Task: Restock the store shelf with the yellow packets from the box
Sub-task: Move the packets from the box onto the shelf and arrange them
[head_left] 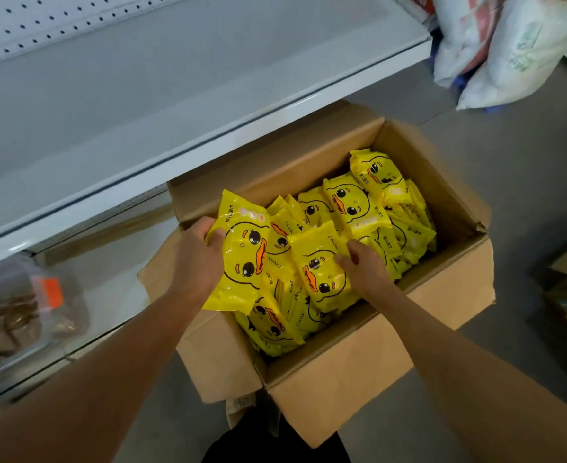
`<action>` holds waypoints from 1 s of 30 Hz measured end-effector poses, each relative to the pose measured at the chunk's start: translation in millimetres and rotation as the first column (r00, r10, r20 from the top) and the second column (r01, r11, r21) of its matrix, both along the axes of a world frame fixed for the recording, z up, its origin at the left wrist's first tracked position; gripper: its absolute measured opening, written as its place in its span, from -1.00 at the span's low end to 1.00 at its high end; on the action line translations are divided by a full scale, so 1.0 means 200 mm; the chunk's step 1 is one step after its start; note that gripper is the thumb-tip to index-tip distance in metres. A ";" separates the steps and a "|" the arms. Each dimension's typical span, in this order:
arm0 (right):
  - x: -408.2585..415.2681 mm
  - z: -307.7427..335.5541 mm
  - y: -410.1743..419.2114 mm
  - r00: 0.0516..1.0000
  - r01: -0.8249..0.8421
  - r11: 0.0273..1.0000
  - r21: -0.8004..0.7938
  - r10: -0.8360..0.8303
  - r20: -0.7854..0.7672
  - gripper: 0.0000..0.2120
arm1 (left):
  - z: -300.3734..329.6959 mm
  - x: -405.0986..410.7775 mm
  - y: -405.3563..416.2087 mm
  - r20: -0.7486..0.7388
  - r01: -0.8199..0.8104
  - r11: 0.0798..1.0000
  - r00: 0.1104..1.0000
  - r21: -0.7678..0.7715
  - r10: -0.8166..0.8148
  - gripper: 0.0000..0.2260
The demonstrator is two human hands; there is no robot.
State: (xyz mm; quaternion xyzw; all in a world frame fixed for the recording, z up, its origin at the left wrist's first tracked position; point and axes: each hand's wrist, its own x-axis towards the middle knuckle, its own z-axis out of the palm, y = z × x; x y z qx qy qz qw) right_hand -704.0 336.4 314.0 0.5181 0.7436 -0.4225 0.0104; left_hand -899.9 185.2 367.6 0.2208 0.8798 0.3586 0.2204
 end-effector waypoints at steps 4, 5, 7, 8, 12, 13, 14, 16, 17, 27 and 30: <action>-0.06 0.16 -0.02 0.982 0.046 0.995 0.091 -0.029 -0.186 -0.74 | 0.11 -0.02 -0.04 -0.036 -0.030 0.999 0.999 0.013 0.030 -0.82; -0.09 0.21 -0.02 0.976 0.042 0.991 0.124 -0.014 -0.215 -0.77 | 0.15 -0.03 -0.06 -0.055 -0.035 0.999 0.998 0.010 0.036 -0.83; -0.15 0.34 -0.02 0.964 0.015 0.981 0.194 0.038 -0.265 -0.75 | 0.26 -0.05 -0.10 -0.100 -0.049 0.999 0.994 0.002 0.049 -0.83; -0.18 0.41 -0.01 0.959 -0.008 0.971 0.237 0.075 -0.274 -0.74 | 0.32 -0.06 -0.12 -0.120 -0.054 0.998 0.991 0.008 0.055 -0.82; -0.31 0.68 -0.02 0.927 -0.141 0.915 0.377 0.256 -0.274 -0.87 | 0.56 -0.13 -0.23 -0.210 -0.072 0.997 0.975 0.024 0.076 -0.80; -0.35 0.74 -0.03 0.912 -0.169 0.897 0.408 0.299 -0.280 -0.84 | 0.62 -0.15 -0.26 -0.235 -0.077 0.997 0.969 0.028 0.082 -0.81; -0.39 0.81 -0.05 0.896 -0.193 0.879 0.436 0.339 -0.287 -0.82 | 0.67 -0.17 -0.30 -0.250 -0.085 0.996 0.964 0.034 0.091 -0.83; -0.47 0.94 -0.09 0.863 -0.225 0.841 0.492 0.407 -0.300 -0.84 | 0.78 -0.22 -0.39 -0.275 -0.110 0.993 0.954 0.038 0.117 -0.84; -0.51 1.01 -0.12 0.849 -0.232 0.827 0.513 0.429 -0.308 -0.87 | 0.83 -0.24 -0.44 -0.286 -0.126 0.991 0.949 0.040 0.132 -0.85; -0.91 1.55 -0.65 0.713 -0.297 0.771 0.563 0.571 -0.407 -0.70 | 1.27 -0.57 -1.10 -0.390 -0.162 0.979 0.899 0.127 0.200 -0.86; -1.03 1.70 -0.87 0.690 -0.286 0.765 0.577 0.582 -0.430 -0.65 | 1.39 -0.68 -1.32 -0.410 -0.152 0.974 0.888 0.166 0.208 -0.81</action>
